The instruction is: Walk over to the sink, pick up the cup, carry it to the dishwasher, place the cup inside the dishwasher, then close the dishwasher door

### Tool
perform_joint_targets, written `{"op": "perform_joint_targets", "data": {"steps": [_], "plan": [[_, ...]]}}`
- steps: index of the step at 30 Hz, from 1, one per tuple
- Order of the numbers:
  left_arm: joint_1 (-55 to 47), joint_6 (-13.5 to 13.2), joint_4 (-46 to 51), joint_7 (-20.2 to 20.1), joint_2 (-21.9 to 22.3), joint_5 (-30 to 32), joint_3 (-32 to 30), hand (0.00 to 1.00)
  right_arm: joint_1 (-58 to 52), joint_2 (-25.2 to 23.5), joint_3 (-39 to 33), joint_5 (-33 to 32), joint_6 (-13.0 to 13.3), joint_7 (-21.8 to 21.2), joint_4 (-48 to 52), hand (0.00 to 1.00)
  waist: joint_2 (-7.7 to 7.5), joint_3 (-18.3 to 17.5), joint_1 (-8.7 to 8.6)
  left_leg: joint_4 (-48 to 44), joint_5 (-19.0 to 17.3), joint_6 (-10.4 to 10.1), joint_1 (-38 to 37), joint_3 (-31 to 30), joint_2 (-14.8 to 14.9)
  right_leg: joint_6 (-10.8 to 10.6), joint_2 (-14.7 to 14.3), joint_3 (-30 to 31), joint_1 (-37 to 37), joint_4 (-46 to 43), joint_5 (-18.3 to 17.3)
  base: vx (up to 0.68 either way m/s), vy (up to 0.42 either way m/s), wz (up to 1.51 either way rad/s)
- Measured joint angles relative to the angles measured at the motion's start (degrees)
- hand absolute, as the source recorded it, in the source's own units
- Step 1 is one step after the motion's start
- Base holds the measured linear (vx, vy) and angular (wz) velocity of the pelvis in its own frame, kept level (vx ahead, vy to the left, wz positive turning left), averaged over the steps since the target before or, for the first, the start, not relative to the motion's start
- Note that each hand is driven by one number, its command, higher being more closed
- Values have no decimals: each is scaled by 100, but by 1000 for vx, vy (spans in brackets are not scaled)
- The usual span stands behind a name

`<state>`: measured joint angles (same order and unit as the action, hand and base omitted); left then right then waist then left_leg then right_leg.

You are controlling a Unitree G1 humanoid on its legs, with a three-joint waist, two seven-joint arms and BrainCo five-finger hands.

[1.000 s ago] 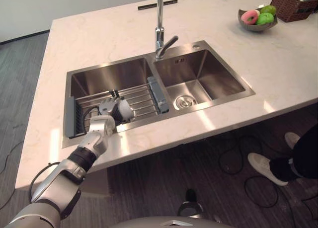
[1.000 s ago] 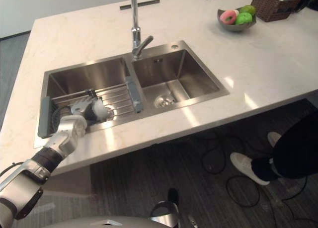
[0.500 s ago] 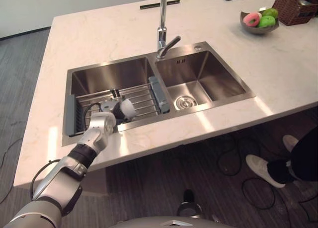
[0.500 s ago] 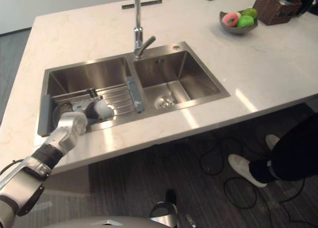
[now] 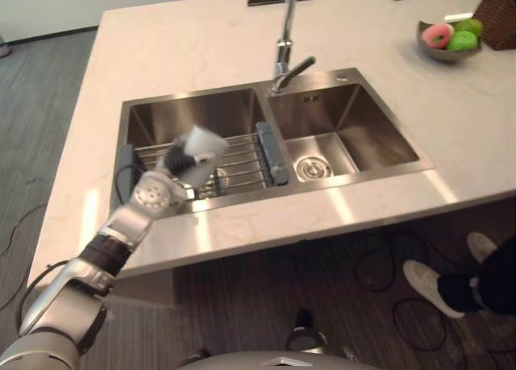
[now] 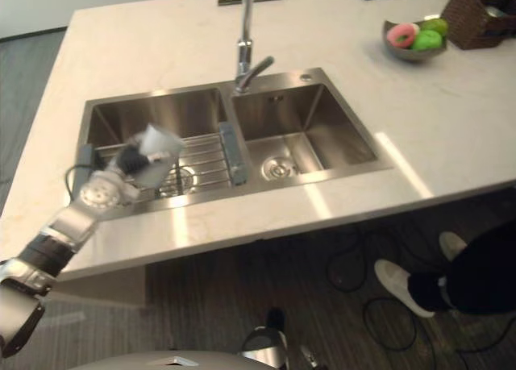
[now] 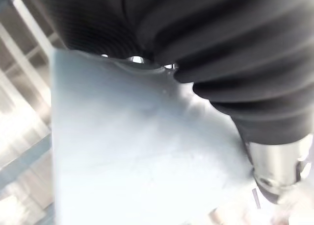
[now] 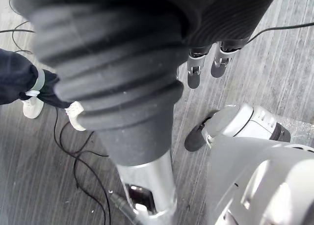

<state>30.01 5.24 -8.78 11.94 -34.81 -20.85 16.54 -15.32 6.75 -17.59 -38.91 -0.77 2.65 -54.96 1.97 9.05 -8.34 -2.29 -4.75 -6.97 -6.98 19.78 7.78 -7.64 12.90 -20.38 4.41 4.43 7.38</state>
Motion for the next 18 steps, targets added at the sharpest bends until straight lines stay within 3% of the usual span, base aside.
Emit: {"op": "perform_joint_targets", "data": {"steps": [4, 6, 10, 12, 16, 18], "plan": [[-376, -1149, 1260, 296, -191, -1896, -2107, 100, 0, -9, -419, 169, -79, -73, 4, 0, 28, -21, 334, -61, -1, 0, 7, -267, 25, -96, 59, -273, 88, -275, -204, -5, -17, 28], [-627, -1458, 1573, 275, -169, -2418, -2536, 100, 0, -52, -620, 366, -94, -108, -4, 0, 63, -58, 544, -59, -3, 0, 10, -289, 22, -124, 83, -360, 96, -350, -255, -19, -3, 18], [-1101, -1560, 1907, 147, 227, -3268, -2897, 100, 34, -176, -1036, 675, -38, -130, -12, 0, 27, -170, 860, -63, -5, 17, 69, -448, -48, -199, 188, -532, 122, -475, -337, -39, 7, 25], [-1417, -1566, 1961, 135, 741, -3647, -3007, 100, 48, -189, -1258, 789, 22, -126, -56, 0, -46, -246, 946, -51, -7, 78, 138, -588, -161, -159, 428, -559, -105, -1067, -570, -63, 58, 26], [-2039, -1683, 1943, 130, 1527, -3756, -2991, 100, -40, -310, -1478, 790, 84, -124, -67, 0, -141, -299, 929, -40, -48, 174, 232, -972, -253, 163, 757, -518, -463, -2245, -688, -61, 66, 50], [-2505, -1822, 1921, 94, 1937, -3743, -2966, 100, -184, -583, -1464, 789, 110, -172, -67, 0, -251, -355, 937, -70, 19, 184, 394, -1447, -286, 351, 783, -119, -560, -2803, -733, 33, 19, 107]]}}
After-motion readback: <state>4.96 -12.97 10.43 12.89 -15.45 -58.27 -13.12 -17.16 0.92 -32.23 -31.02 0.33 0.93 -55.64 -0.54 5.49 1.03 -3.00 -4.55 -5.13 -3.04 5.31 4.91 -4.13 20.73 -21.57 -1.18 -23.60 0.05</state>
